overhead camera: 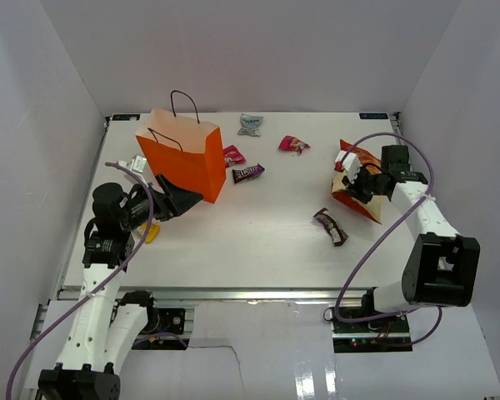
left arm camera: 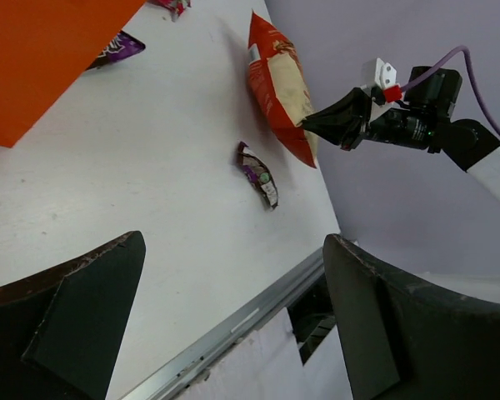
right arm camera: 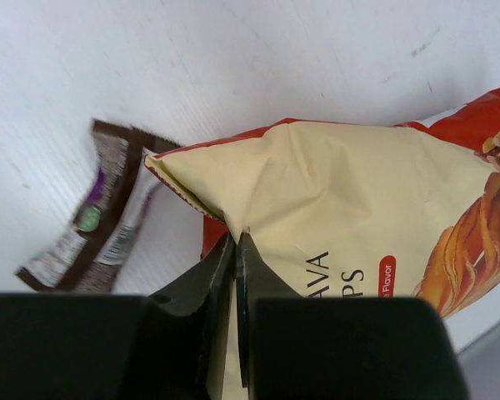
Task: Place the snacks into the paper bag
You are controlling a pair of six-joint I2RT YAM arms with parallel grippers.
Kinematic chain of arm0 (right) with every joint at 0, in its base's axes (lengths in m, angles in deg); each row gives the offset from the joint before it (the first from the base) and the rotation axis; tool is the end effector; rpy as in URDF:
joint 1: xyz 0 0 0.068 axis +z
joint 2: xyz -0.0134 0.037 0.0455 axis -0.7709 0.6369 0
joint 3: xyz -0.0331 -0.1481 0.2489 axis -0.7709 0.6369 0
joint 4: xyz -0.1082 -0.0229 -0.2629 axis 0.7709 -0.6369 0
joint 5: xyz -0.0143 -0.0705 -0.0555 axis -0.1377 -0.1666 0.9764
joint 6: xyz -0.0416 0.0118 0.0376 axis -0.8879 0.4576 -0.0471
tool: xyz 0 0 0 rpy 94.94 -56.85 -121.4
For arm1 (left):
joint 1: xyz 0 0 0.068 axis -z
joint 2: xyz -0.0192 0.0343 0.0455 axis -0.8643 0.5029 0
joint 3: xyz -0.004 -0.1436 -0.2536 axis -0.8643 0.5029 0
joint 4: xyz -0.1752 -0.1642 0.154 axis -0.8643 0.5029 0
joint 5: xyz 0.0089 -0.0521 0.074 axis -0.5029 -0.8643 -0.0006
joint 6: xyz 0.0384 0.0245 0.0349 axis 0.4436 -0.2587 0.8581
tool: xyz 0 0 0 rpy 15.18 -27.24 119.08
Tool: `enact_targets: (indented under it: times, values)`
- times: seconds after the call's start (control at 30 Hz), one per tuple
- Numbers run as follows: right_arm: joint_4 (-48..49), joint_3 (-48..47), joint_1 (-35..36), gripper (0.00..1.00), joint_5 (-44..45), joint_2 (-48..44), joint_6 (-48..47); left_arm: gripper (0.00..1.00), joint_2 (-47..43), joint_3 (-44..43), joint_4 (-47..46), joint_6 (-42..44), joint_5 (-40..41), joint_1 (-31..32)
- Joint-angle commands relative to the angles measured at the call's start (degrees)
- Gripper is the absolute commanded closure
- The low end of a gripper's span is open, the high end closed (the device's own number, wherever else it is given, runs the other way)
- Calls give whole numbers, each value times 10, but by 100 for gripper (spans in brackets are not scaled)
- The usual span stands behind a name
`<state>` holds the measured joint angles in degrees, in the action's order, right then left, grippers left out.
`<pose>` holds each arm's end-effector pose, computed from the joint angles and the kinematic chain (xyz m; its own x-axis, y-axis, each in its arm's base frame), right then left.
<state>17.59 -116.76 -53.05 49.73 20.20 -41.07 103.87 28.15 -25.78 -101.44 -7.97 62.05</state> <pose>0.3162 0.0045 0.2496 -0.1685 -0.7745 -0.6097 -0.8186 0.4545 -0.3511 0.1728 -0.0322 0.3351 -0.6119 -0.4609 -0.6428 0.3217 0.5975 -0.7346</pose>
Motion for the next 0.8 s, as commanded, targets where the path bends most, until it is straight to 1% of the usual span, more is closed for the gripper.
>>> enact_targets:
  times: [0.0,0.1,0.13,0.2,0.23,0.27,0.3,0.4,0.43,0.5,0.53,0.57,0.63,0.7,0.77]
  values:
    - [-53,-43,0,92,-127,-25,102,2,15,-6,-70,-65,-55,5]
    - [-57,-60,0,92,-174,-27,152,2,35,-22,-90,-112,-41,21]
    - [-57,-65,0,92,-185,-27,167,2,43,-33,-97,-121,-35,41]
    - [-57,-72,0,92,-221,-22,203,2,71,-45,-99,-138,4,74]
    - [-56,-78,1,92,-229,-20,216,2,81,-51,-100,-152,24,119]
    - [-47,-80,1,92,-242,-18,228,2,93,-61,-102,-160,66,142]
    - [-42,-82,2,92,-248,-15,248,2,119,-65,-106,-178,84,189]
    - [-26,-83,1,92,-268,-12,276,2,165,-82,-120,-208,141,249]
    - [-23,-85,2,92,-272,-11,290,2,198,-88,-121,-216,157,283]
    - [-16,-85,8,92,-287,-11,309,2,248,-106,-124,-243,187,316]
    - [-15,-85,13,92,-289,-11,312,2,248,-112,-124,-253,197,324]
    - [-12,-82,17,92,-291,-12,314,2,280,-116,-127,-271,201,328]
    - [2,-75,25,92,-292,-20,327,2,314,-139,-127,-281,213,341]
    - [23,-61,54,92,-292,-30,340,2,362,-165,-127,-301,218,350]
    - [40,-44,66,92,-291,-38,360,2,408,-186,-129,-311,220,355]
